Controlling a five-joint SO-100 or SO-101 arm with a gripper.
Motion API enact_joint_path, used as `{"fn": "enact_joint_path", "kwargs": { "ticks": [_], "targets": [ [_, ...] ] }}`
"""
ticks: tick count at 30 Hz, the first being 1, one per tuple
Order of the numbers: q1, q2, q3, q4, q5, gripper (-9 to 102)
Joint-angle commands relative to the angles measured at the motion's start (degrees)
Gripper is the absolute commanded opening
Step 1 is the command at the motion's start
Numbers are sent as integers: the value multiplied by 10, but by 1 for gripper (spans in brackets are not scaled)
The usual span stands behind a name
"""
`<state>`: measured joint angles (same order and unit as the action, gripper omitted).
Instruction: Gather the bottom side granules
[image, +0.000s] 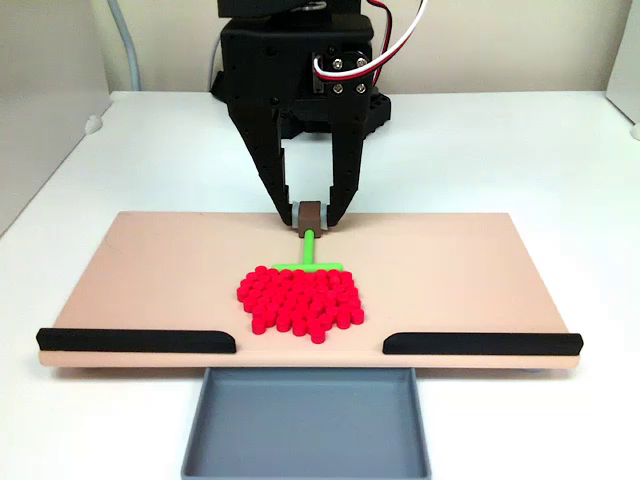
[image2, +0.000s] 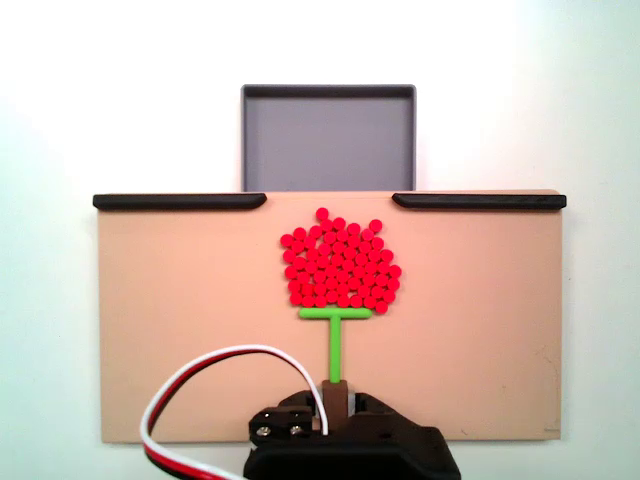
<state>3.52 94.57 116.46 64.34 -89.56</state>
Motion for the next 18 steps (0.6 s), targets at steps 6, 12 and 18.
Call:
{"fn": "enact_joint_path", "kwargs": {
  "ticks": [6,12,18],
  "targets": [
    [2,-23,-20,-5,4,0],
    [2,-27,-25,-5,4,0],
    [1,-28,-29,-5,5,0]
  ]
}}
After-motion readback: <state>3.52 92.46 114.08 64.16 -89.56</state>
